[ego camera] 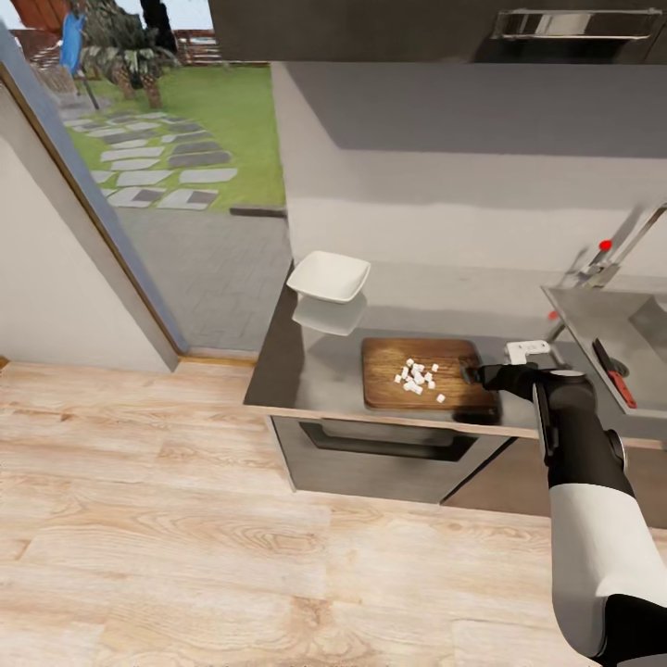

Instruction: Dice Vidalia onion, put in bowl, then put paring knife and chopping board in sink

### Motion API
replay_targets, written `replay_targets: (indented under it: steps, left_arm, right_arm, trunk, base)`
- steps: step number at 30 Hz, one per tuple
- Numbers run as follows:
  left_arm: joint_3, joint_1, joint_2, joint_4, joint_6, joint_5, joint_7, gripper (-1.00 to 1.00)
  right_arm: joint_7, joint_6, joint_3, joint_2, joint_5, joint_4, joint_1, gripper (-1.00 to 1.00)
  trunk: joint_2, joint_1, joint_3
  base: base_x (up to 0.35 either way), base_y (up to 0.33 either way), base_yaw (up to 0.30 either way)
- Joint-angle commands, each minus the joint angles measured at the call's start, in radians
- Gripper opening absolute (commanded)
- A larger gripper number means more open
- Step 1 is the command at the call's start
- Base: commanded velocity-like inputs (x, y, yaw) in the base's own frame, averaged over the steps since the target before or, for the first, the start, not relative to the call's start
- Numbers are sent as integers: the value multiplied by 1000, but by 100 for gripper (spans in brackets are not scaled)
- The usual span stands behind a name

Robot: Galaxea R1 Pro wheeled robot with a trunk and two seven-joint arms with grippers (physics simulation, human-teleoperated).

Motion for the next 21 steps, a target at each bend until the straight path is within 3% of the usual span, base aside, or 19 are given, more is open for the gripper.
replay_targets:
  steps: [1,21]
  left_arm:
    - [-2,0,0,1,-1,10,-5,100]
    - [-2,0,0,6,-1,9,-5,100]
  right_arm:
    - [10,3,-1,0,10,-1,-1,100]
    - [10,3,-1,0,10,-1,-1,100]
  trunk:
    - [-2,0,-2]
    - [-2,0,-24]
  base:
    - [0,106,0]
    - [0,10,0]
